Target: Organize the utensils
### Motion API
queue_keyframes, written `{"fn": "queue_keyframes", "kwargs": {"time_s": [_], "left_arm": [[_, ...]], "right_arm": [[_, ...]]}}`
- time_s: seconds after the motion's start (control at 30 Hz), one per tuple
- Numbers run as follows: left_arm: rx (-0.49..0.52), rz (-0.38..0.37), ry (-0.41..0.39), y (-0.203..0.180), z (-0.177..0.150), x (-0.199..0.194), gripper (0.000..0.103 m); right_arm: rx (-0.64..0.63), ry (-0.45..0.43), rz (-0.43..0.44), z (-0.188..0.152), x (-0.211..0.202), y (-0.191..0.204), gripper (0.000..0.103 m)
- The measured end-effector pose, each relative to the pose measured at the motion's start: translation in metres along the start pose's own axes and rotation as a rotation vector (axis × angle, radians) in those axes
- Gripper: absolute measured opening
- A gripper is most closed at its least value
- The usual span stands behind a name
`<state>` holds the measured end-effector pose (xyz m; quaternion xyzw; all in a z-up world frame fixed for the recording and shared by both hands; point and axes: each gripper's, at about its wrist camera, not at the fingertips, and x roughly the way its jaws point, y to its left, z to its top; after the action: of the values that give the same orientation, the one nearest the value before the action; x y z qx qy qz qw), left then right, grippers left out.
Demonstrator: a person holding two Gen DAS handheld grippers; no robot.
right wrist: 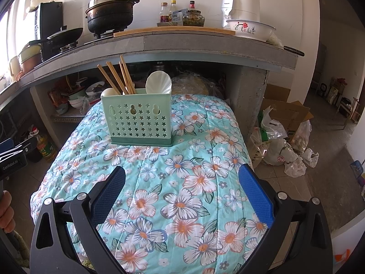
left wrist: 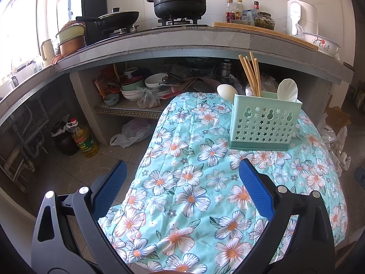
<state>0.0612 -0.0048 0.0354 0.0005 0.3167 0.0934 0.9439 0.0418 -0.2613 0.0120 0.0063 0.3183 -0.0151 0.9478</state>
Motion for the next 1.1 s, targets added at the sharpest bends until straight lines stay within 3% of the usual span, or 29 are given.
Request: {"fn": "queue_keyframes", "kwargs": {"time_s": [1.1], "left_arm": [[0.000,-0.002,-0.001,-0.0013,-0.0006,-0.0004,0.095]], "right_arm": [[-0.001,-0.003,0.001,0.0008,-0.0011,0.0007,0.096]]}}
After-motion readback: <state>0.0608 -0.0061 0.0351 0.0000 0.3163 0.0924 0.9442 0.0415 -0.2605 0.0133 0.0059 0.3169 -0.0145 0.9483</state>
